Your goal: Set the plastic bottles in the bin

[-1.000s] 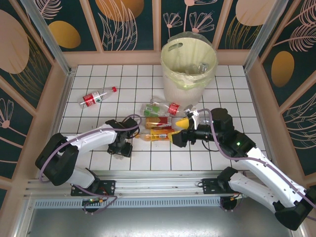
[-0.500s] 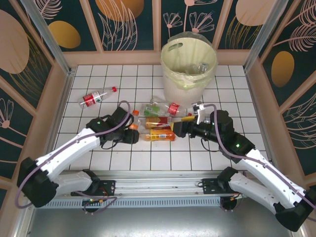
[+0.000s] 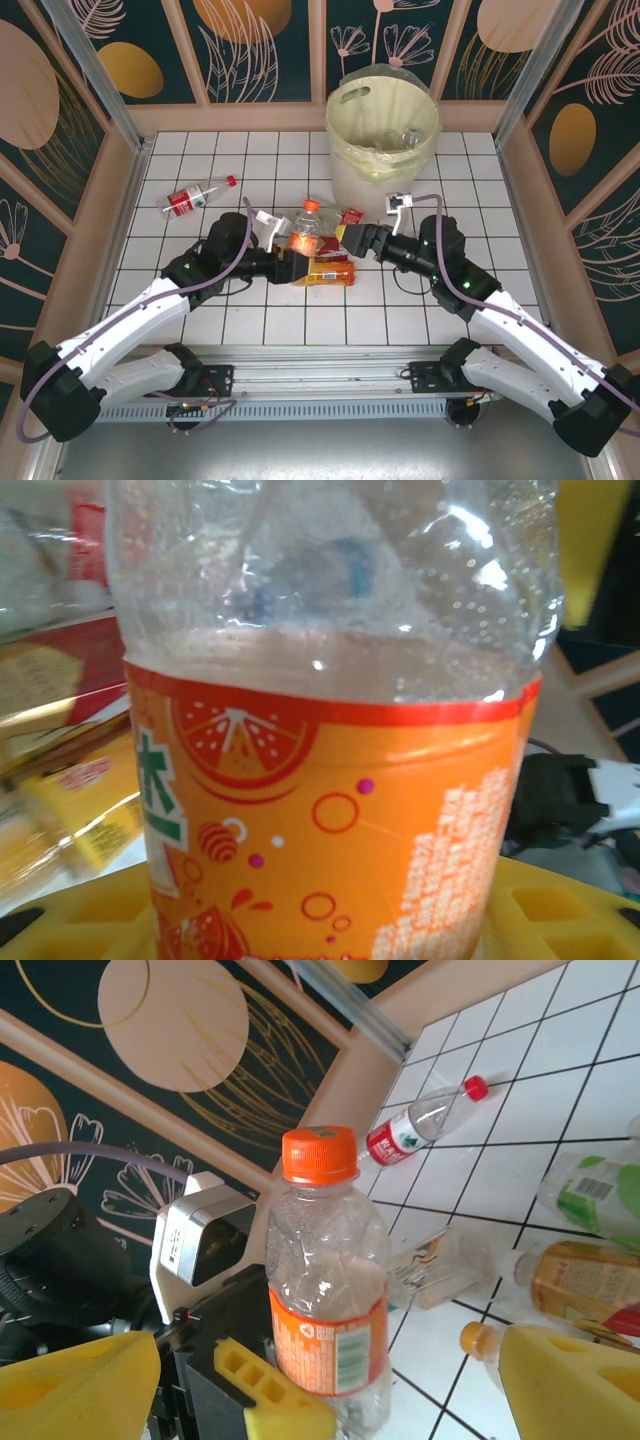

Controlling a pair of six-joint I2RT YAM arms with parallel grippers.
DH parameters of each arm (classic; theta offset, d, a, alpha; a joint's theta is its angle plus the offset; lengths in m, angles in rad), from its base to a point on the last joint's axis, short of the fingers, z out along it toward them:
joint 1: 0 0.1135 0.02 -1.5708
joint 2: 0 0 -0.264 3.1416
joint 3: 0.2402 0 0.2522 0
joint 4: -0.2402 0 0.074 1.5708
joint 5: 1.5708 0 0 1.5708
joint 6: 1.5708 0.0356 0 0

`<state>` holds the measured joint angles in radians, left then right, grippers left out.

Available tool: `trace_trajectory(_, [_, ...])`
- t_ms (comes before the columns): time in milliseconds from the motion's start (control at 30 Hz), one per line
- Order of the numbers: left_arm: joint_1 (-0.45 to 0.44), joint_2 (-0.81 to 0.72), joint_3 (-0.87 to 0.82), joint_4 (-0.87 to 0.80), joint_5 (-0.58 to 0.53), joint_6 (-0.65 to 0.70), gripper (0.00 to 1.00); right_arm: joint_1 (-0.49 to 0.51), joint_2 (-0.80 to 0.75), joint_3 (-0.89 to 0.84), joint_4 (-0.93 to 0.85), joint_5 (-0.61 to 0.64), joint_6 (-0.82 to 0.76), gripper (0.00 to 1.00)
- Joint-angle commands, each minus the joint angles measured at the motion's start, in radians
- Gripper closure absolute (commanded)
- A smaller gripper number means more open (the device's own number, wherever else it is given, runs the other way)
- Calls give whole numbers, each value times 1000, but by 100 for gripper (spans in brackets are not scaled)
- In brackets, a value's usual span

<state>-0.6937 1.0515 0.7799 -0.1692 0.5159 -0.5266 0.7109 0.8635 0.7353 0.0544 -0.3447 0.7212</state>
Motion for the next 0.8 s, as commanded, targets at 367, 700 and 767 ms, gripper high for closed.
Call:
trace_trajectory(367, [-3,96,-16,376,287,-67,44,9,131,59,192,-181,-6,16])
trace_trajectory(700, [-26,146,3,386,294,-57,43,13,189,84,210,-209,-16,33])
trace_trajectory(767, [-26,147,6,384,293,-54,42,14,189,85,203,-204,-19,38])
